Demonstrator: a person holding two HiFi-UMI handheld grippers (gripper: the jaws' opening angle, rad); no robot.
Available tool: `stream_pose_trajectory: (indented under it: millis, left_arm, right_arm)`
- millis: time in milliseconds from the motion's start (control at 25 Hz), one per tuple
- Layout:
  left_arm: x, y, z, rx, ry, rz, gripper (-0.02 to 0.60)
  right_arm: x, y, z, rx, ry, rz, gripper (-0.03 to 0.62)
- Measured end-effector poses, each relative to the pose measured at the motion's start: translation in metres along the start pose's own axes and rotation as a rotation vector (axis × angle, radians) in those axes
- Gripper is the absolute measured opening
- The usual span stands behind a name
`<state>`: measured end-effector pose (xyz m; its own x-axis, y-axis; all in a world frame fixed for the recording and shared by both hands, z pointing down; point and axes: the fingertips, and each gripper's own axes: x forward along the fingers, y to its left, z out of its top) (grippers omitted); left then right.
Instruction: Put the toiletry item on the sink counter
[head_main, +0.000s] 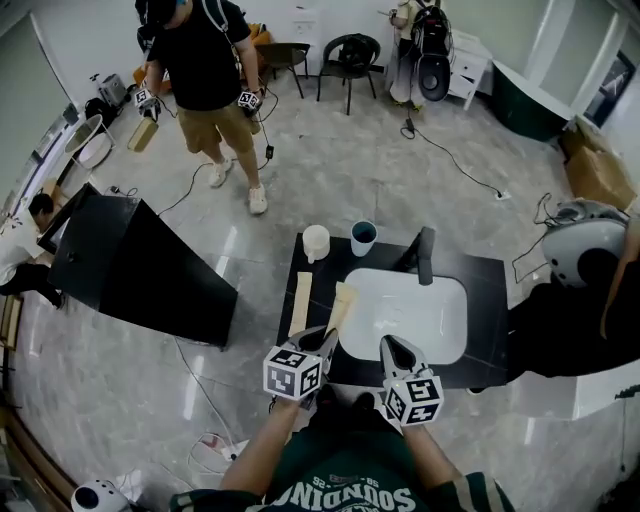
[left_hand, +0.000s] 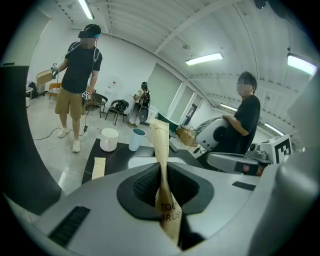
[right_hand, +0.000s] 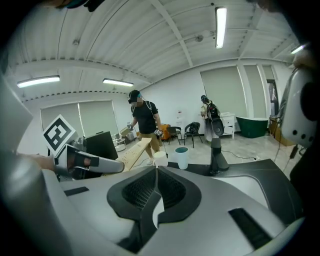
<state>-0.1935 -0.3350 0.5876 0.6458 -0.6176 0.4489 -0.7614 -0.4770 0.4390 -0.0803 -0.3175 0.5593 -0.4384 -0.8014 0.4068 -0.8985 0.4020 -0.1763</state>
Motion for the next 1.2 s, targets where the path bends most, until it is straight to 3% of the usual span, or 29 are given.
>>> stream_pose_trajectory:
  millis: [480, 1200]
  left_arm:
    - [0.016, 0.026, 0.0, -0.037, 0.018, 0.035, 0.043]
    - [0.093, 0.092, -0.046, -0.159, 0.095, 0.228, 0.043]
  right_arm:
    - [0.03, -0.001, -0.001, 0.009, 0.028, 0.027, 0.044]
    - [0.056, -0.033, -0.013, -0.037, 0.107, 0.086, 0.044]
